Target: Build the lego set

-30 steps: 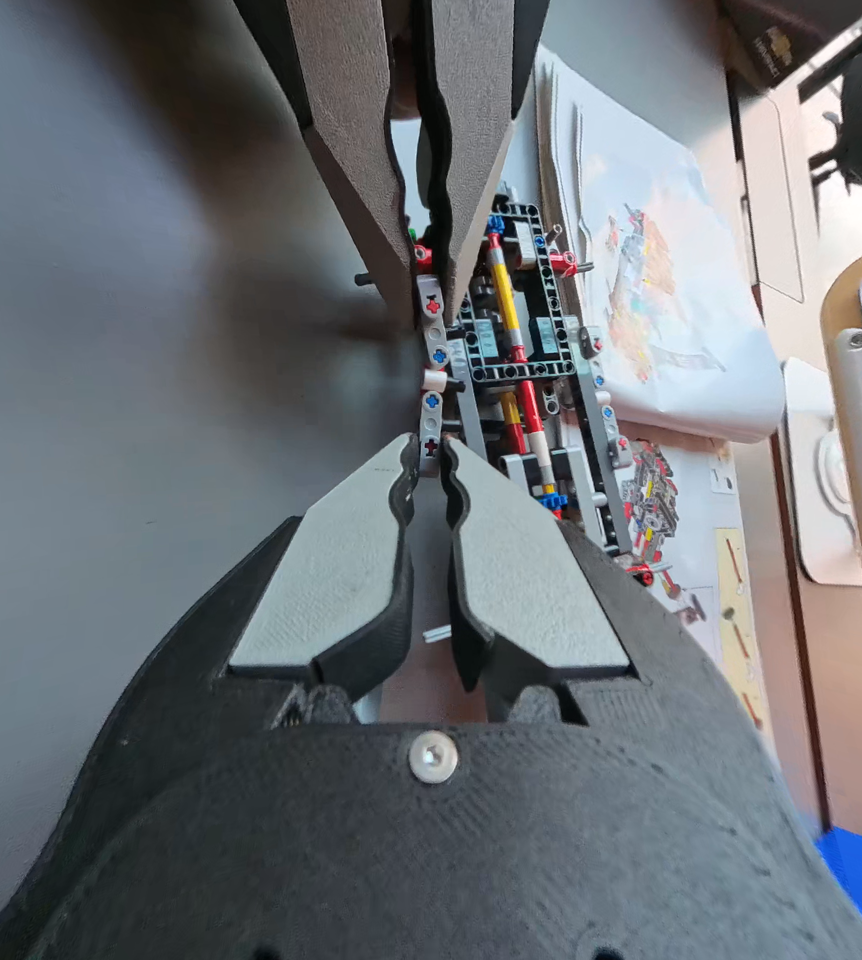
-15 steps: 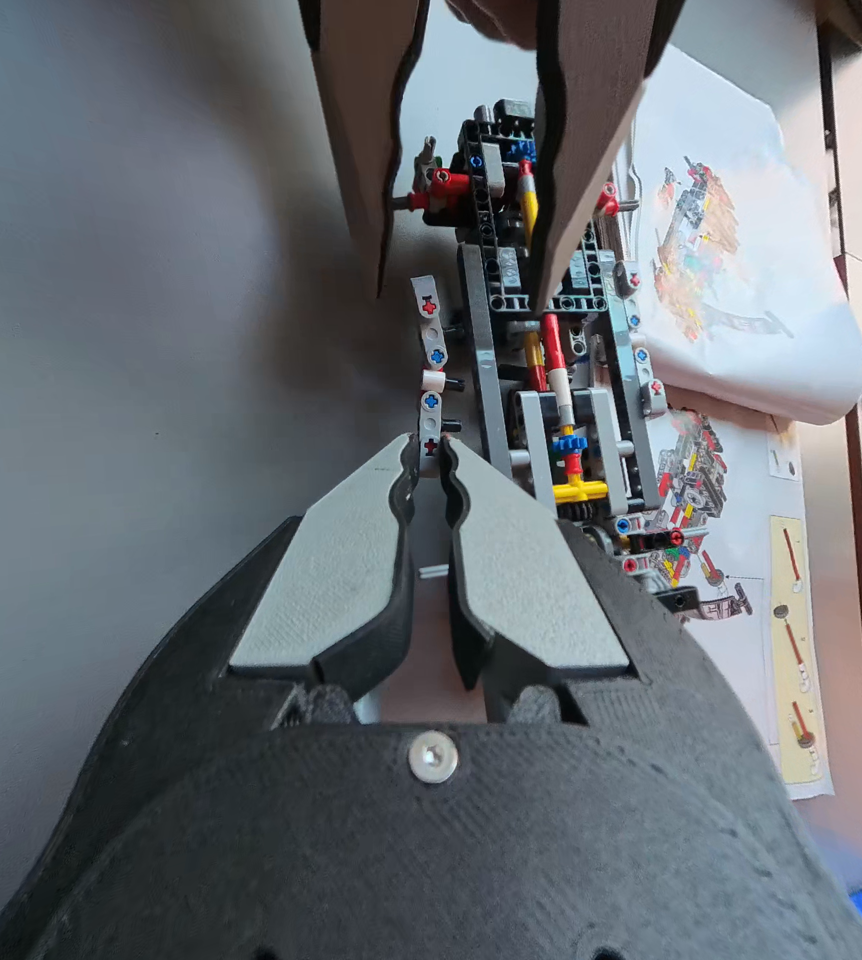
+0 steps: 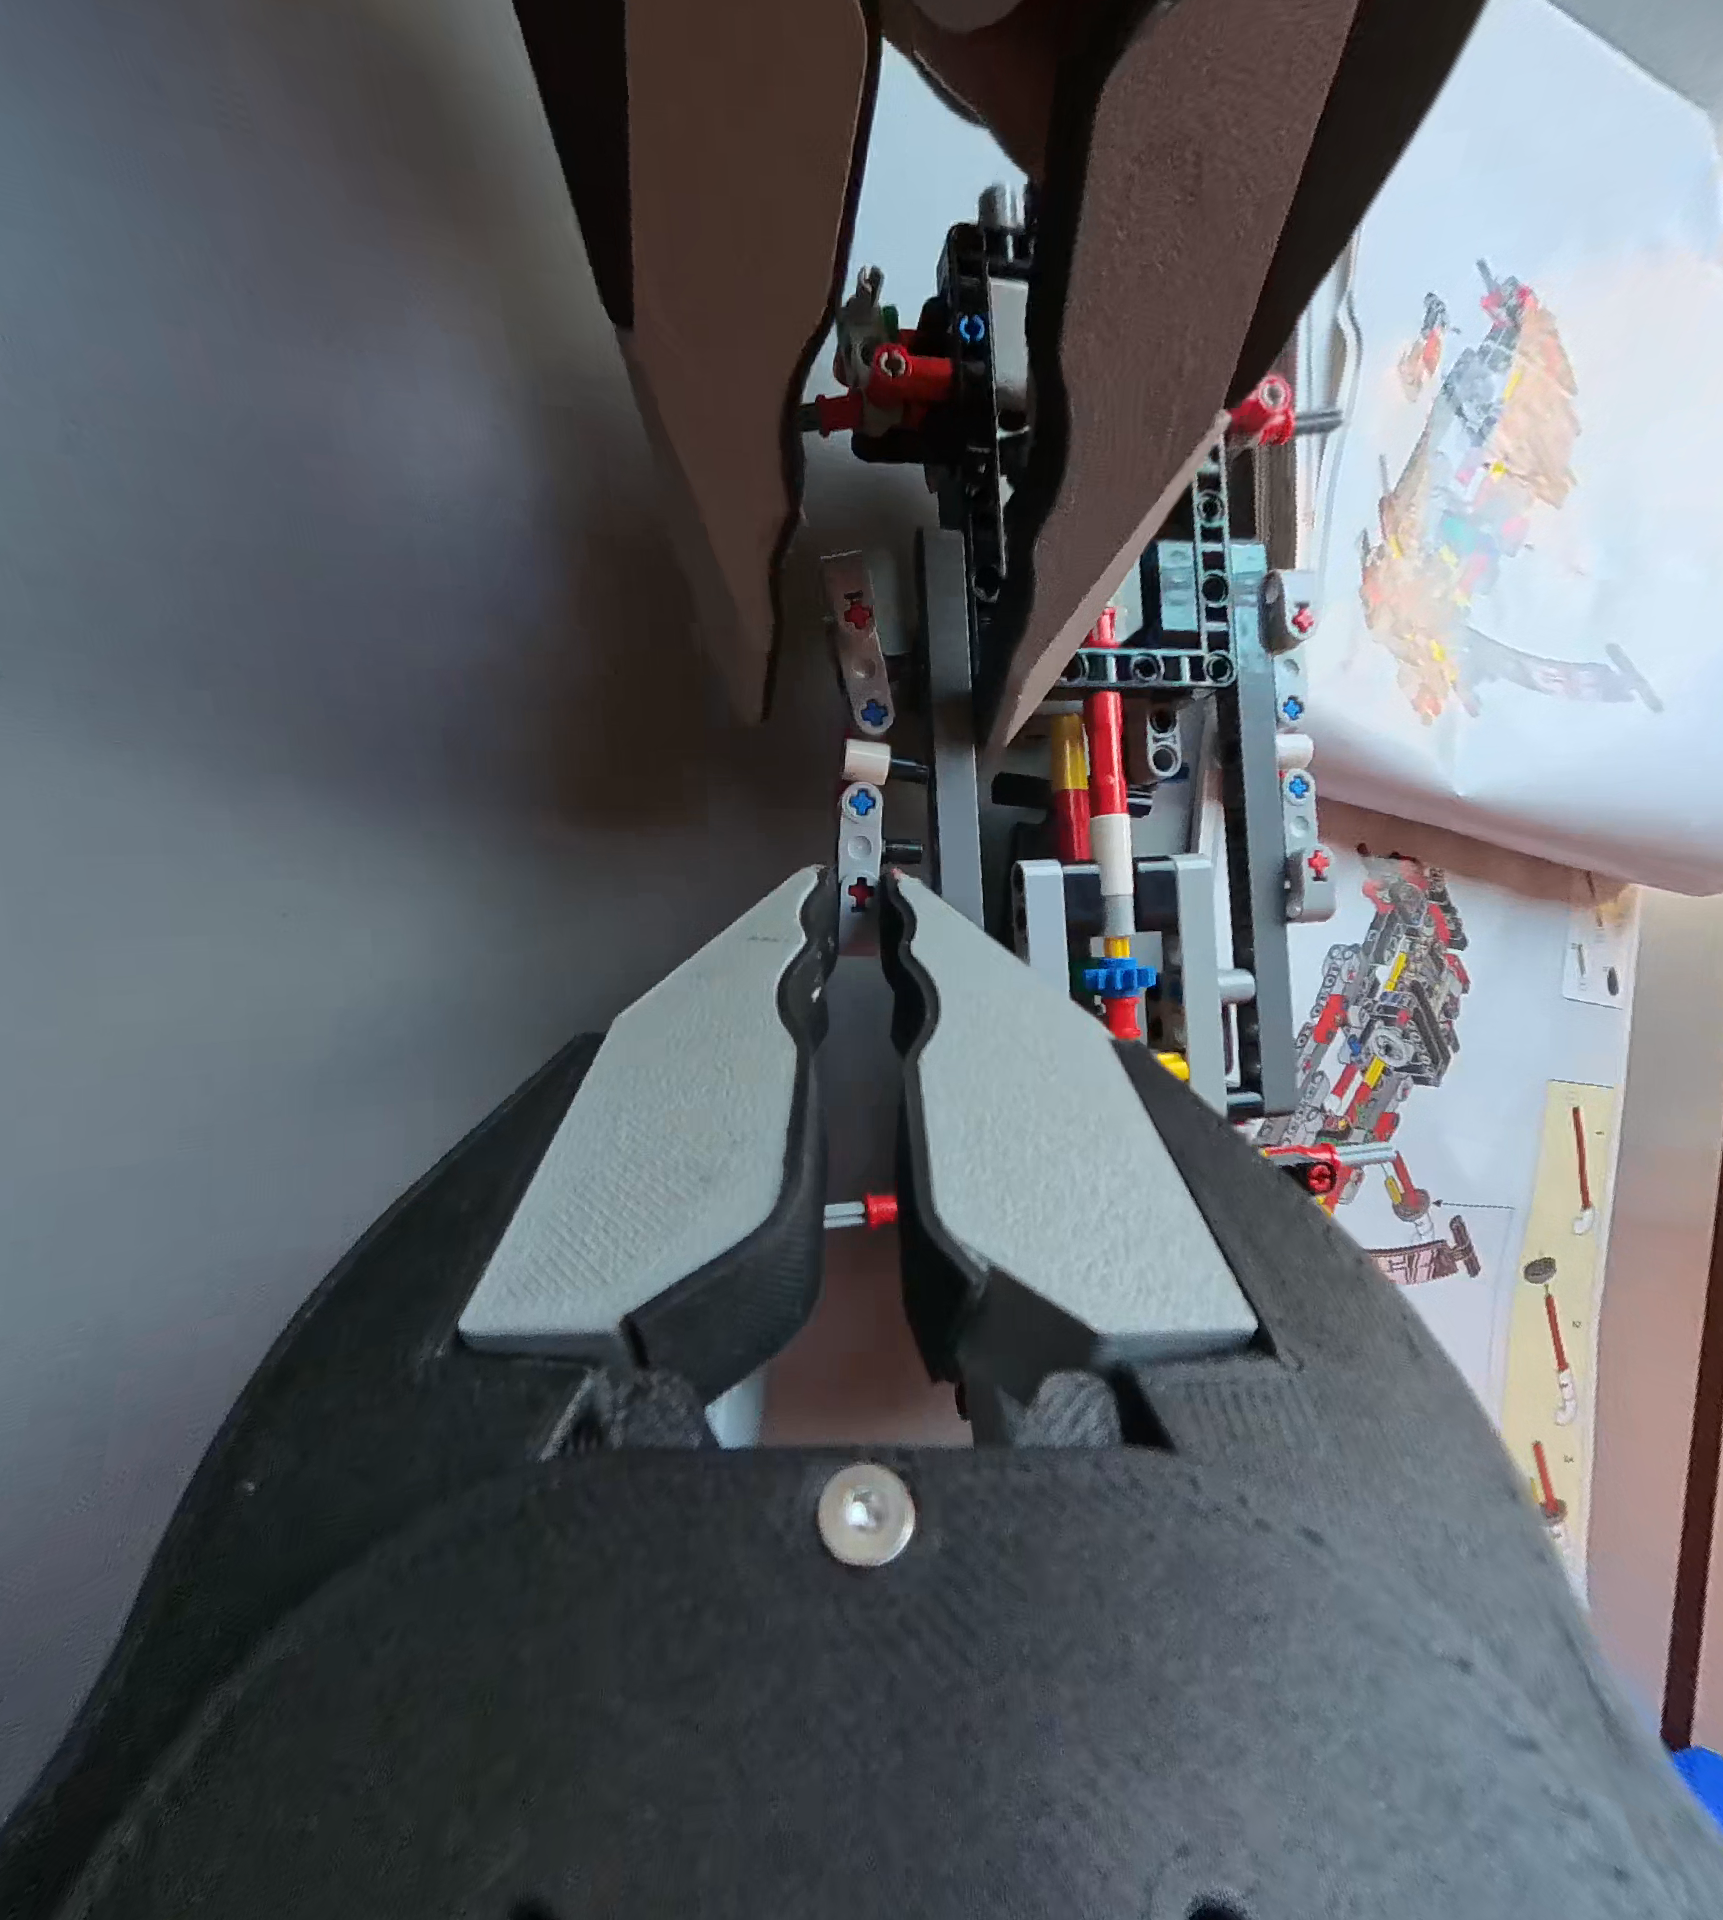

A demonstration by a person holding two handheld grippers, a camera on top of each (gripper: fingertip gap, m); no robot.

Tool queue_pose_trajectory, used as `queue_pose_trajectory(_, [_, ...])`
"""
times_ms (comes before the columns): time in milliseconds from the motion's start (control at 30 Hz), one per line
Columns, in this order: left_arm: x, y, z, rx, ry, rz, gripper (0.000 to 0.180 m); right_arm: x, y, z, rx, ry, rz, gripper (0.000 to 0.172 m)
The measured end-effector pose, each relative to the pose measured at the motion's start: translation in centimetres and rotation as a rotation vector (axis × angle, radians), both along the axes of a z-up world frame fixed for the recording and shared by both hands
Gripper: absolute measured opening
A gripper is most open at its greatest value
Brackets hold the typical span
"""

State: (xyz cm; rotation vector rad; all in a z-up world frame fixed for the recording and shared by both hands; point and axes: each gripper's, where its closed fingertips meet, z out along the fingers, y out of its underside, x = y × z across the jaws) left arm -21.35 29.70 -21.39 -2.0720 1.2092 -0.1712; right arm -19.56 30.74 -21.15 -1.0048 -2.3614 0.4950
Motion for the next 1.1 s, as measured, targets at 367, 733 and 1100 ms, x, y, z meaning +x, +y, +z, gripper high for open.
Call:
queue_pose_trajectory(367, [-0.1, -1.0, 0.3, 0.004, -0.107, -0.084, 0.039, -0.1, -0.8, -0.5, -0.025, -0.016, 0.053, 0.006])
queue_pose_trajectory(733, [-0.6, -1.1, 0.2, 0.049, -0.095, -0.111, 0.027, -0.1, -1.6, 0.6, -0.019, -0.008, 0.135, 0.005])
queue_pose_trajectory(1100, [-0.4, -1.2, -0.1, 0.044, -0.082, -0.143, 0.034, -0.4, -1.4, 0.2, -0.075, -0.01, 0.132, 0.006])
